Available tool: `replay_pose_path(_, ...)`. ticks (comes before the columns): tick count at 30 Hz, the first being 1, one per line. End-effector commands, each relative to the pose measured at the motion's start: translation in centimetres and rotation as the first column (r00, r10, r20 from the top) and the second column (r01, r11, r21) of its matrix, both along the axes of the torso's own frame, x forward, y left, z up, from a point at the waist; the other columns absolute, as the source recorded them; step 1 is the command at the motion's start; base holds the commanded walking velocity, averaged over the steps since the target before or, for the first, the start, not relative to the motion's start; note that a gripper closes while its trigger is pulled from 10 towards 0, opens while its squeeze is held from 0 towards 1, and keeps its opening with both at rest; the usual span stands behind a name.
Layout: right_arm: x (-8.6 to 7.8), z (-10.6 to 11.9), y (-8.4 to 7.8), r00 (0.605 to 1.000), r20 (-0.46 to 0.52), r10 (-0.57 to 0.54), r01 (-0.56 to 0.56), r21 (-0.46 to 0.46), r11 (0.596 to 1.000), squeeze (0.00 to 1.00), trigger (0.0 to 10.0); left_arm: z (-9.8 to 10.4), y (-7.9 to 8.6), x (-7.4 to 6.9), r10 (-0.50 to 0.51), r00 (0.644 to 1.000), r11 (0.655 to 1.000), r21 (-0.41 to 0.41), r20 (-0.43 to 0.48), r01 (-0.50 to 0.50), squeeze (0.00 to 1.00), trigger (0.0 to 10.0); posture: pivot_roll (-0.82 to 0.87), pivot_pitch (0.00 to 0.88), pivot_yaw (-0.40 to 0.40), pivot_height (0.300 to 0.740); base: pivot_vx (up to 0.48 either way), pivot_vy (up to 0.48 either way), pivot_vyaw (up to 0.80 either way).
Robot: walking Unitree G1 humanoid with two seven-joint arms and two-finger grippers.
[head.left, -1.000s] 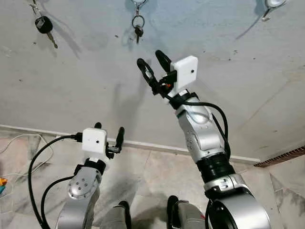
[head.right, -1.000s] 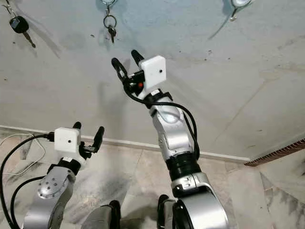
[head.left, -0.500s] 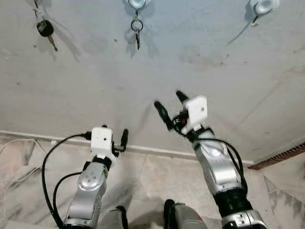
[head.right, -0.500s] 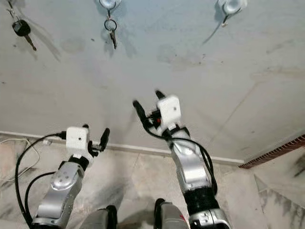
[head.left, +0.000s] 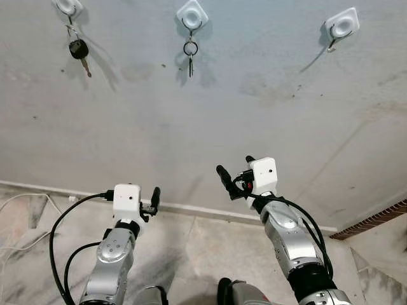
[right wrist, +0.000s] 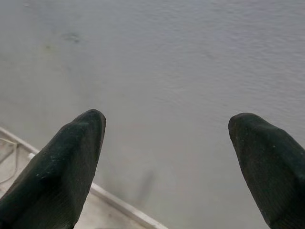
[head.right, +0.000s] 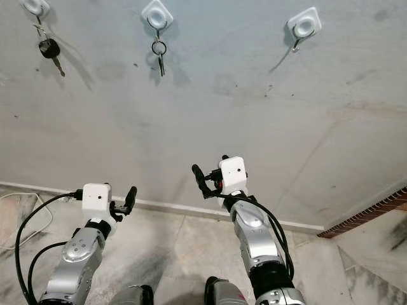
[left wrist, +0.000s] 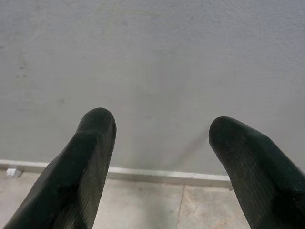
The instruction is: Hang keys on a hook
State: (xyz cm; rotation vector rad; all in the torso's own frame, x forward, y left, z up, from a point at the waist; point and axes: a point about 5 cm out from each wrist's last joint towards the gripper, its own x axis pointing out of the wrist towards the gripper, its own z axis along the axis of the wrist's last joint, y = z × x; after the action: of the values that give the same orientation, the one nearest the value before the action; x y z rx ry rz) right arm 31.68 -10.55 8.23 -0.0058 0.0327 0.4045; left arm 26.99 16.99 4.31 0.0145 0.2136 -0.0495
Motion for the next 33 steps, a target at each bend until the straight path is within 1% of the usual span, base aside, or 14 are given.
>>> replay_pose_path(1, -0.3, -0.7, -0.4, 1.0, -0.028, -0.014, 0.014, 0.005, 1.0, 0.0, 10.0, -0.6, 0.4, -0.5, 0.009, 1.0, 1.0, -0.002, -0.021, -0.009, 0.0, 10.0, 0.03, 0.136, -0.012, 0.74, 0.0, 0.0, -0.79)
replay_pose_path(8, -0.1, -0.6, -0.6, 0.999, -0.028, -0.022, 0.022, 0.002, 1.0, 0.0, 10.0, -0.7, 0.4, -0.7, 0.01, 1.0, 1.0, -0.004, -0.022, -0.01, 0.0, 10.0, 0.03, 0.144, -0.01, 0.74, 0.0, 0.0, -0.79)
replay_pose_path(16, -0.1, -0.7, -0.9, 0.999, -0.031, -0.03, 0.03, 0.0, 1.0, 0.0, 10.0, -0.8, 0.4, -0.8, 0.003, 1.0, 1.0, -0.004, -0.025, -0.003, 0.0, 10.0, 0.03, 0.155, -0.005, 0.74, 0.0, 0.281, -0.79)
replay_pose_path(25, -0.3, -1.5, -0.4, 0.998, -0.054, -0.024, 0.024, 0.001, 1.0, 0.0, 10.0, -0.8, 0.5, -1.0, -0.002, 1.0, 1.0, 0.004, -0.03, 0.002, 0.0, 10.0, 0.04, 0.164, 0.003, 0.74, 0.0, 0.35, 0.0)
replay_pose_path(33, -0.3, -1.5, -0.1, 0.998, -0.057, -0.025, 0.026, 0.011, 1.0, 0.0, 10.0, -0.7, 0.8, -1.2, -0.009, 0.999, 1.0, 0.018, -0.034, 0.01, 0.0, 10.0, 0.05, 0.172, 0.015, 0.74, 0.0, 0.349, 0.0)
